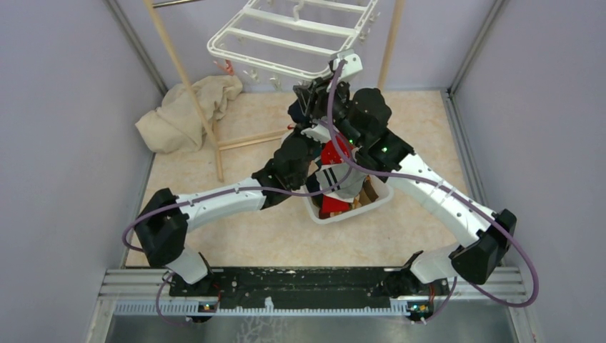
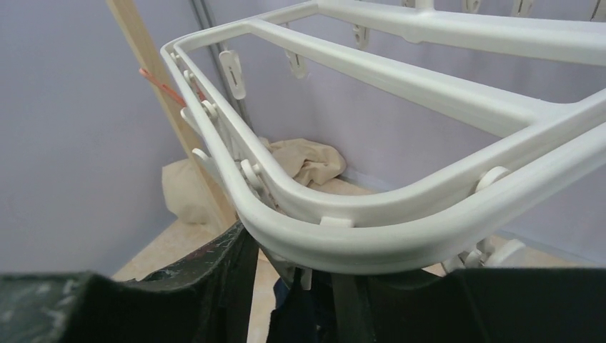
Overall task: Remove the socks clipped to the hanger
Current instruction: Remove the sock from the hanger.
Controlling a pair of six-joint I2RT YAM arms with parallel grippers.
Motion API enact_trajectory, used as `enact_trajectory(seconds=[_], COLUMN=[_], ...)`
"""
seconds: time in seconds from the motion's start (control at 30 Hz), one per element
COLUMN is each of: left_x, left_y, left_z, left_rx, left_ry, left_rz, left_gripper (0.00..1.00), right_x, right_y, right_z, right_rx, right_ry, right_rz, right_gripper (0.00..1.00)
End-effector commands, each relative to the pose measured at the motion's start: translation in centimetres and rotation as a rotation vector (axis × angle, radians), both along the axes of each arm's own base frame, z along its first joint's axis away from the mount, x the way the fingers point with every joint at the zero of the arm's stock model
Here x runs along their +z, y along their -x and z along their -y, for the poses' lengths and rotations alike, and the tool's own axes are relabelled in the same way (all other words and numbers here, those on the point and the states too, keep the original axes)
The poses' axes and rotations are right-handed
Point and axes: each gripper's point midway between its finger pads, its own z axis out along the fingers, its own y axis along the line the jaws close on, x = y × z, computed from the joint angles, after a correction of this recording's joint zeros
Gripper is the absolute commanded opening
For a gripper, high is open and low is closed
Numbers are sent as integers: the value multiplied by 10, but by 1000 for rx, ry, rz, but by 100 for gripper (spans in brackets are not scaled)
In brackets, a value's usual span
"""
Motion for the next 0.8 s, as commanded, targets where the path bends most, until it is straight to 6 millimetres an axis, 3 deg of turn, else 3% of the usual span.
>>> enact_trajectory(seconds=[0.0,0.6,0.77], left_x=[17,15,16], left_y=[6,7,7], left_z=[-1,0,1], left_rx=[-17,-34,-40], left_ry=[51,45,45], left_rz=[21,22,22], left_gripper=[6,6,6], right_x=[34,48,50], right_y=[9,12,13], right_z=[7,8,10], right_rx=[-6,3,2], right_ry=[-76,-184,-205], right_rz=[78,161,174], right_gripper=[41,55,53])
